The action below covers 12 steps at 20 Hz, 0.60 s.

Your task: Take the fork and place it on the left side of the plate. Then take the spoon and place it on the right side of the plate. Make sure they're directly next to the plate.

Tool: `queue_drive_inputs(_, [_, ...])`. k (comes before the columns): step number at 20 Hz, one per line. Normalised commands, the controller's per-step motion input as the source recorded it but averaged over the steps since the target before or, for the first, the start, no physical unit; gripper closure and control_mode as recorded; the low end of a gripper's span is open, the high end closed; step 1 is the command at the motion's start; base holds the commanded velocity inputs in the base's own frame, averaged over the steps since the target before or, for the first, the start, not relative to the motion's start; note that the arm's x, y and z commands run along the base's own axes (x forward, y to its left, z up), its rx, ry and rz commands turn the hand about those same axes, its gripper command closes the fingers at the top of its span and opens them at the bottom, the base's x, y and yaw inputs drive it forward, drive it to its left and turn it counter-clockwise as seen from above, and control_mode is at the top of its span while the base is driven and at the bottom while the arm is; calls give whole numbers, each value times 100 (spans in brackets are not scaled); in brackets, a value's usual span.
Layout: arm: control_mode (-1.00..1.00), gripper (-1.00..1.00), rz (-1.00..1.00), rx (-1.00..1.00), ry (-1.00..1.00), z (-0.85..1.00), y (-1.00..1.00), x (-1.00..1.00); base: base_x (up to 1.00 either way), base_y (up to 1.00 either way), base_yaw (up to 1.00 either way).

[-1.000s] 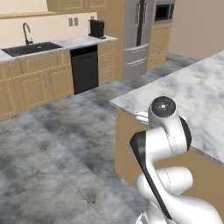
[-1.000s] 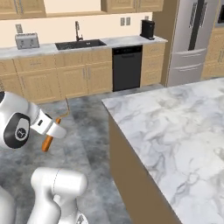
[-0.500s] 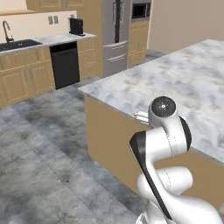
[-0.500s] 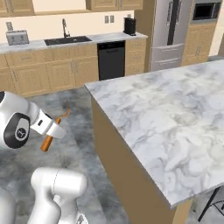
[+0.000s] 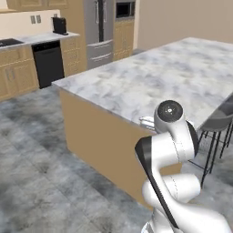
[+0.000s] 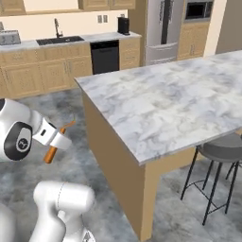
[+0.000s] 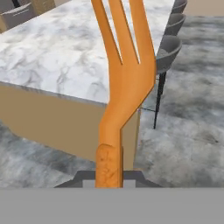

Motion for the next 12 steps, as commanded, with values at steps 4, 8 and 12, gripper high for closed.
queue_drive_inputs(4, [100,100,0,0,0,0,0,0,-30,-100,-3])
queue_drive_inputs(8, [100,100,0,0,0,0,0,0,0,-100,0])
queue_drive_inputs(12, [100,100,0,0,0,0,0,0,1,-100,1])
